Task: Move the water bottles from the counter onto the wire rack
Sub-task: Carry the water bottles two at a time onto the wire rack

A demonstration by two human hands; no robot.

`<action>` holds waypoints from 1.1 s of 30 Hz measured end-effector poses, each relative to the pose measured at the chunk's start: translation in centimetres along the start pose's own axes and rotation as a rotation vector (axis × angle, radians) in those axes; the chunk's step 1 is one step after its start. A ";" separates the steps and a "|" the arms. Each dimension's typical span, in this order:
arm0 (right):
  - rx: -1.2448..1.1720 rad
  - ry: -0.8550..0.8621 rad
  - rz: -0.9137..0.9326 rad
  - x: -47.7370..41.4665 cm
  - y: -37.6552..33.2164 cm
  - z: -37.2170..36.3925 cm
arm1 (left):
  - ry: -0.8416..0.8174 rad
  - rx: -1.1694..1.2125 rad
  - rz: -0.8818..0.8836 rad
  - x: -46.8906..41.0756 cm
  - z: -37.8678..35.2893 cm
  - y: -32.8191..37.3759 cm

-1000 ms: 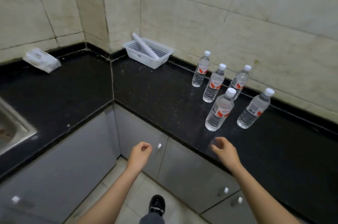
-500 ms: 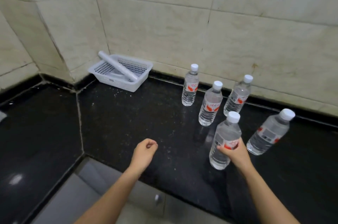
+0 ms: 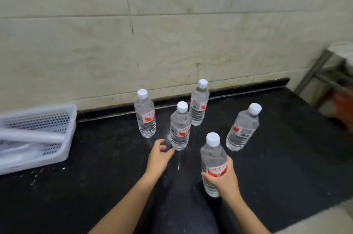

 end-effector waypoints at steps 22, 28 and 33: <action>-0.017 0.438 -0.222 5.4 0.1 -0.6 | -0.264 0.117 -0.239 -4.5 -3.3 2.1; 0.005 0.344 -0.212 9.1 0.1 -1.0 | -0.300 0.101 -0.213 1.6 -1.5 -0.2; 0.017 0.279 -0.193 13.4 1.7 1.3 | -0.314 0.149 -0.196 7.7 -0.4 -2.7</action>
Point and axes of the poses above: each hand's wrist, its own x-axis away from the middle knuckle, its own z-axis out of the back of the hand, y = z × x, the point moved 6 cm from there along -x, towards the middle knuckle, and after that the axes turned 1 degree about y, right-handed, at the moved point
